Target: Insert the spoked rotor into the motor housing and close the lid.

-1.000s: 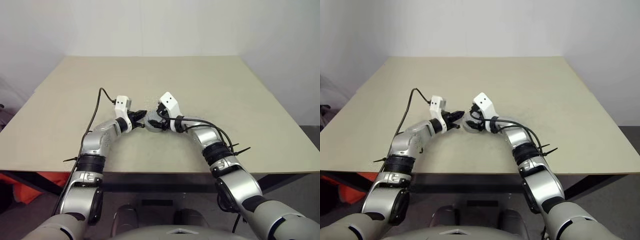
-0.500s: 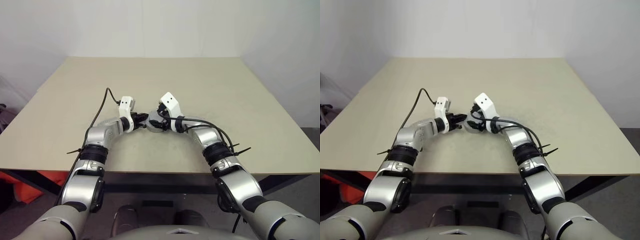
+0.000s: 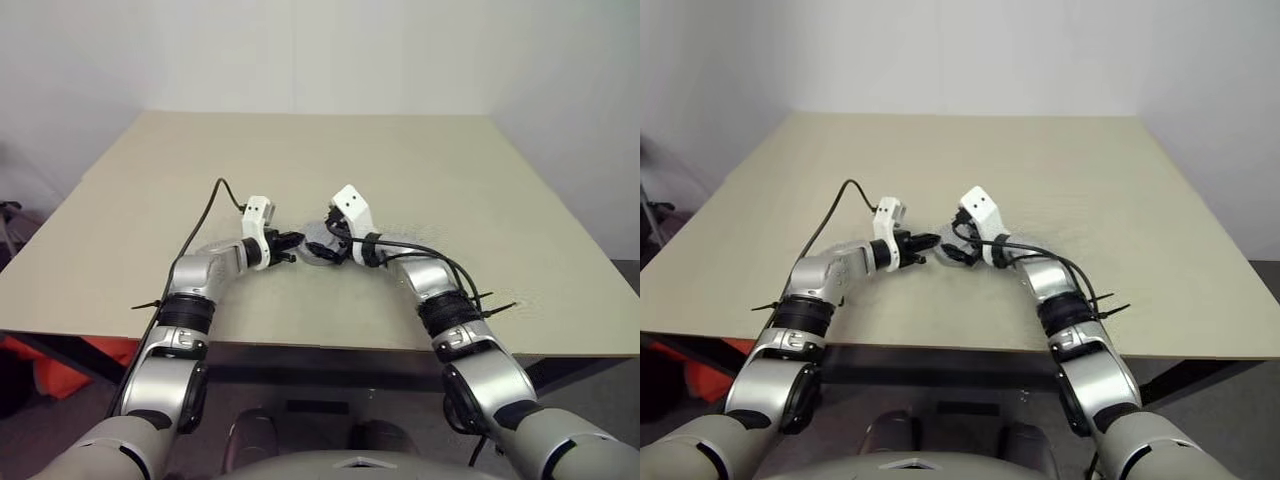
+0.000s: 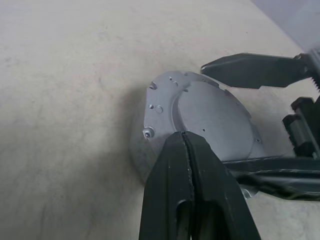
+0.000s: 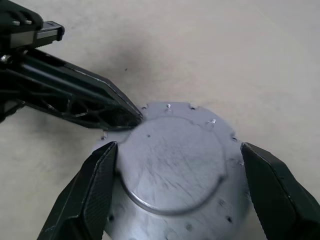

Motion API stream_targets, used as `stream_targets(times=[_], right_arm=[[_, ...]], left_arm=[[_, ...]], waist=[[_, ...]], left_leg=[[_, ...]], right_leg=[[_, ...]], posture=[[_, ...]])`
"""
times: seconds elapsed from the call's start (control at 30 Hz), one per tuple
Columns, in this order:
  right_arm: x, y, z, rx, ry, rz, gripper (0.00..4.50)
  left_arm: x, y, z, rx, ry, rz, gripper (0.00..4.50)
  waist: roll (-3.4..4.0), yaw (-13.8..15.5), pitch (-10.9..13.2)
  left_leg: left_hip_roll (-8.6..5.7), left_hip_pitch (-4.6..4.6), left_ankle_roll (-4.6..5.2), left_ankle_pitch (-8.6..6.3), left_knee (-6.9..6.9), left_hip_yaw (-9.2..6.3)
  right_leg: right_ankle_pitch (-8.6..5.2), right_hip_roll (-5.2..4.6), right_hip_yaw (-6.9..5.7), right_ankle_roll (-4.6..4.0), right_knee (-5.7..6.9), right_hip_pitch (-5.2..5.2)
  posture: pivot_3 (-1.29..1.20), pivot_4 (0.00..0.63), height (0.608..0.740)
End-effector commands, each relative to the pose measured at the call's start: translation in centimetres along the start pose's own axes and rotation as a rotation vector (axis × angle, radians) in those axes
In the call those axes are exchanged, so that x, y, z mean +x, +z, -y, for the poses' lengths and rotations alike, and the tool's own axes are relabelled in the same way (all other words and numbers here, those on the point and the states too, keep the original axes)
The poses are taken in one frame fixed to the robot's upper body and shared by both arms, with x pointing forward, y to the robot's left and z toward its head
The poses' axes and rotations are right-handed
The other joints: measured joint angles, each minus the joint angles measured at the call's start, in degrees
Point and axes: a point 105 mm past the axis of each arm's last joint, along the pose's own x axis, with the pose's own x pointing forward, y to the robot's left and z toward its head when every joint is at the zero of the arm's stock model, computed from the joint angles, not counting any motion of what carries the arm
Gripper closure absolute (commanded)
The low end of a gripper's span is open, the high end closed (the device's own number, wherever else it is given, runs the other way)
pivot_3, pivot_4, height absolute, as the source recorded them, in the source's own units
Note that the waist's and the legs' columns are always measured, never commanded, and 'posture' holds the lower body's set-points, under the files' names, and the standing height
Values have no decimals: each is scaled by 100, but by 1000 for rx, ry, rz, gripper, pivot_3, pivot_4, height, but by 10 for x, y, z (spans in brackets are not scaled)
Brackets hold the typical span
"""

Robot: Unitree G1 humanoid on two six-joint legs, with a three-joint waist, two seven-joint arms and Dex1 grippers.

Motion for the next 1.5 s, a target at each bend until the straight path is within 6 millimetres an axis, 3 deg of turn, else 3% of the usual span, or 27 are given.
stream_targets(times=[0.03, 0.17, 0.37, 0.6, 0.8, 1.1, 1.5], right_arm=[[-23, 49, 6, -6, 13, 155, 45], [-49, 58, 24, 168, -6, 196, 45], [-58, 5, 54, 584, -165, 38, 45], [-64, -33, 45, 955, -148, -43, 45], [-57, -33, 21, 1146, -30, -65, 45], [-27, -23, -16, 1237, 101, -73, 45], [14, 5, -24, 1273, 159, 8, 45]], left_arm=[[5, -18, 3, -3, -1, -71, 4500], [7, -19, 5, 6, -3, -74, 4500], [9, -20, 6, 13, -6, -76, 4500], [7, -17, 2, 4, 9, -57, 4500], [5, -18, 0, 6, 17, -53, 4500], [2, -16, -6, 4, 45, -37, 4500], [3, -15, -6, 22, 57, -34, 4500]], waist=[[0, 8, 0], [0, 60, 0], [1, 84, 0], [6, 89, -1], [11, 82, -5], [32, 68, -20], [34, -110, -21]], left_leg=[[0, -3, 5, -3, -1, 0], [-1, -2, 17, -10, -5, 0], [-3, 0, 15, -9, -8, 1], [-3, -1, 7, -4, -14, 3], [-4, 7, 5, -3, -27, 3], [-4, 30, -15, 9, -59, 5], [-2, 37, -22, 12, -67, 1]], right_leg=[[7, 0, 0, -12, 0, -2], [2, 1, 2, -8, -5, 2], [-2, 0, 3, -1, -9, 3], [-10, 0, 3, 13, -10, -2], [-21, 0, 4, 30, -12, 0], [-30, 2, 4, 26, -14, -1], [-31, 3, 5, 29, -15, -4]], posture=[[0, 0, 740], [0, 0, 740], [0, 0, 740], [0, 0, 740], [0, 0, 740], [0, 0, 740], [0, 0, 740]])
